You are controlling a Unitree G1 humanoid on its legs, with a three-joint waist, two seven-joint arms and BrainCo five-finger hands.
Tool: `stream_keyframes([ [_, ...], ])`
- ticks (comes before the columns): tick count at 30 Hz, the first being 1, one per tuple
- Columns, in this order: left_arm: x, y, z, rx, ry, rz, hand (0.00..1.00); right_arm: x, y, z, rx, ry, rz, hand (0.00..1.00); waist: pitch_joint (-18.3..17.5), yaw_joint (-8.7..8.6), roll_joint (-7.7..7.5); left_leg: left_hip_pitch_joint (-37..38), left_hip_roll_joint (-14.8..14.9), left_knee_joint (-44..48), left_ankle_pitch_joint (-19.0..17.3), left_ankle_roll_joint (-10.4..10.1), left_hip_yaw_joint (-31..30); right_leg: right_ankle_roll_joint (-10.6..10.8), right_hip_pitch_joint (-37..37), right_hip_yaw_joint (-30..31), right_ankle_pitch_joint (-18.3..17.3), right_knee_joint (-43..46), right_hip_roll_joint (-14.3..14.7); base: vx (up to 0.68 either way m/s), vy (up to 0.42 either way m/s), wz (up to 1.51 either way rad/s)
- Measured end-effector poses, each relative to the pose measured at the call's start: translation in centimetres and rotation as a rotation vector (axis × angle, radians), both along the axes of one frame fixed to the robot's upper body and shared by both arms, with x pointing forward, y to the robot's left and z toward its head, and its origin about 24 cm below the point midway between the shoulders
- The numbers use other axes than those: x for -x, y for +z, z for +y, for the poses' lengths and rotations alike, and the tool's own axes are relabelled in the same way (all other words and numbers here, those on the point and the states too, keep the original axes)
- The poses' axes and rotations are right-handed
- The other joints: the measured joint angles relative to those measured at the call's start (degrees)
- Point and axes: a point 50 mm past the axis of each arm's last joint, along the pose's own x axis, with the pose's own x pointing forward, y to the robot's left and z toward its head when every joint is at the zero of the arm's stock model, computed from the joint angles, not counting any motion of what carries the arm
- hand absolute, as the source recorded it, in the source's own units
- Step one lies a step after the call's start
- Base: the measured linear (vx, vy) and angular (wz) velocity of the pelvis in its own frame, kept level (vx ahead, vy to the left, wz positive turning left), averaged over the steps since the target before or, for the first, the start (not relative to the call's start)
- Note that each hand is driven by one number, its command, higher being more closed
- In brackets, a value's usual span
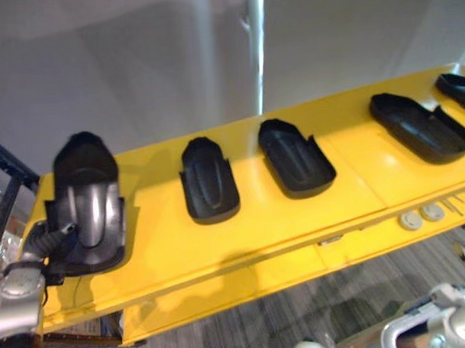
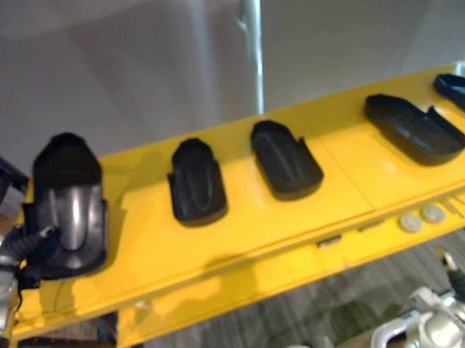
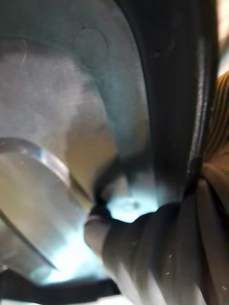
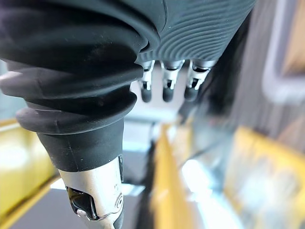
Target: Walk over and take plastic housings, then place them on the shelf
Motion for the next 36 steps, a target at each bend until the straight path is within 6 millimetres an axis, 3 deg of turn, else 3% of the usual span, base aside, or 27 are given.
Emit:
stream_keyframes([
  [5,-1.9,1.0,1.6,0.063,0.09,0.092,1.0,1.5,-3.2,0.1,-0.097,-0.007,0.123,0.0,0.04,-1.09,-0.08,0.2,0.32,-0.56,-0.01,-0.08,1.16,0.0,-0.94,1.11,0.0,0.46,0.44,-0.02,0.001,-0.09],
  [9,-2.4,1.1,2.1,0.113,0.167,0.138,1.0,2.3,-4.4,0.3,-0.131,-0.016,0.174,0.0,0.37,-1.19,-0.61,0.37,0.34,-0.68,-0.01,-0.08,1.45,-0.01,-0.97,1.28,0.01,0.51,0.48,0.0,0.004,-0.02],
  [13,-2.3,1.1,2.9,0.13,0.249,0.18,1.0,2.1,-5.4,1.0,-0.161,0.01,0.209,0.0,1.2,-1.15,-2.14,0.85,0.5,-0.73,-0.03,-0.11,1.93,-0.04,-0.95,1.73,0.02,0.69,0.68,0.0,0.004,-0.06],
  [17,-1.8,2.4,4.3,0.065,0.3,0.222,1.0,2.9,-6.8,1.8,-0.212,-0.001,0.254,0.0,1.42,-1.15,-3.78,0.95,0.45,-0.7,-0.13,-0.2,2.17,-0.24,-0.94,2.02,0.16,0.71,0.64,0.0,0.005,-0.02],
  [26,-1.1,1.6,5.1,0.064,0.33,0.287,1.0,4.2,-8.4,2.6,-0.276,-0.037,0.281,0.0,1.55,-0.69,-4.81,2.0,-0.19,0.33,-0.78,0.34,3.39,-0.82,0.04,1.33,0.58,1.1,-0.66,-0.03,0.016,-0.03],
  [36,-1.3,1.5,4.9,0.091,0.253,0.282,1.0,4.7,-8.5,2.6,-0.286,-0.031,0.29,0.0,1.53,0.14,-4.89,2.95,-1.56,-0.89,-0.42,0.63,3.74,-0.16,0.43,1.04,0.96,0.03,-1.42,-0.01,0.024,-0.02],
])
